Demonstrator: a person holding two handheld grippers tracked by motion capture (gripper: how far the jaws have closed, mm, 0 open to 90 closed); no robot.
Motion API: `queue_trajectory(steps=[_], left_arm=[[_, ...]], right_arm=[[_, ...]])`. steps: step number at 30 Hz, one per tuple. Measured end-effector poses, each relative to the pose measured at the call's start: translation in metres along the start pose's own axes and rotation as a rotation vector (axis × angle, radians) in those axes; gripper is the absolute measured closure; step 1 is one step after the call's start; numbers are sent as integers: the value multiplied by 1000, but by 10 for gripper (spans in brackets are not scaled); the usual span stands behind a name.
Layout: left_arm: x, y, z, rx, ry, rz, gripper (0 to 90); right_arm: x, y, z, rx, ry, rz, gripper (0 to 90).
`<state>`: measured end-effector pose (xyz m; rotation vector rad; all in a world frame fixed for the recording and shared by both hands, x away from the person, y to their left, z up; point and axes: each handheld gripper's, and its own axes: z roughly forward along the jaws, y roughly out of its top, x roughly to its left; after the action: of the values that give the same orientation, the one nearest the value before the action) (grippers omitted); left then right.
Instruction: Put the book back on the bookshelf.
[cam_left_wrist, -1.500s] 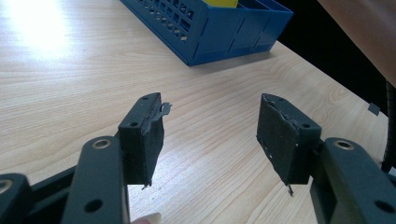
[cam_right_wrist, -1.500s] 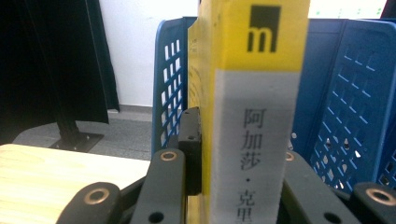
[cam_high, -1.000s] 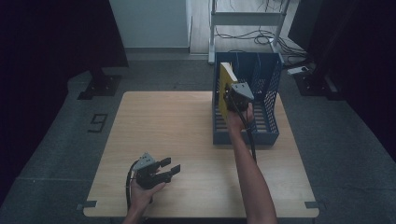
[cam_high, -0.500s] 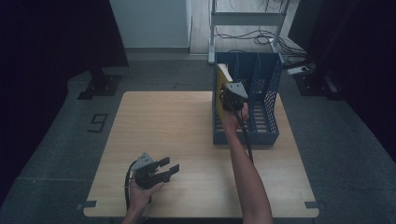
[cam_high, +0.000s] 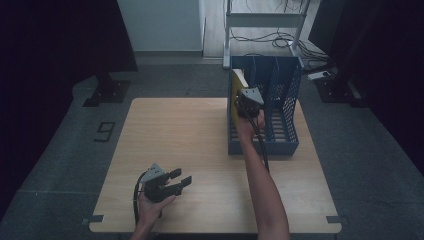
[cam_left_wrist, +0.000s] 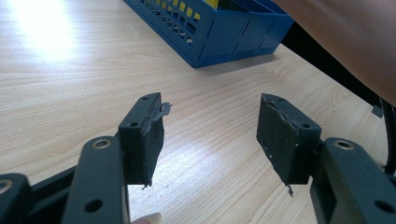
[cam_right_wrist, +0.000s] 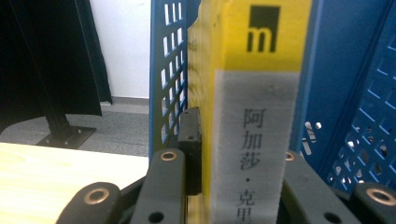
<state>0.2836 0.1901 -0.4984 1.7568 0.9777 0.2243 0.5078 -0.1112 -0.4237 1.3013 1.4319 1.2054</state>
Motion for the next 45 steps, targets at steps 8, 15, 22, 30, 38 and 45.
queue_trajectory(steps=[8, 15, 22, 30, 38, 45], left_arm=[[0, 1, -2, -5, 0, 4, 413], [-1, 1, -1, -5, 3, 6, 413], [-2, 1, -2, -7, 6, 9, 413], [-3, 1, -1, -3, 2, 13, 412], [-7, 0, 2, 8, -3, 23, 412], [-6, 0, 3, 11, -2, 22, 412]], right_arm=[[0, -10, 3, 17, 0, -4, 745], [1, -13, -2, 20, 2, -11, 744], [3, -15, -9, 38, 12, -24, 740], [0, -20, -24, 68, 38, -23, 732], [-5, -27, -30, 79, 53, -23, 733], [-7, -28, -30, 74, 58, -14, 734]])
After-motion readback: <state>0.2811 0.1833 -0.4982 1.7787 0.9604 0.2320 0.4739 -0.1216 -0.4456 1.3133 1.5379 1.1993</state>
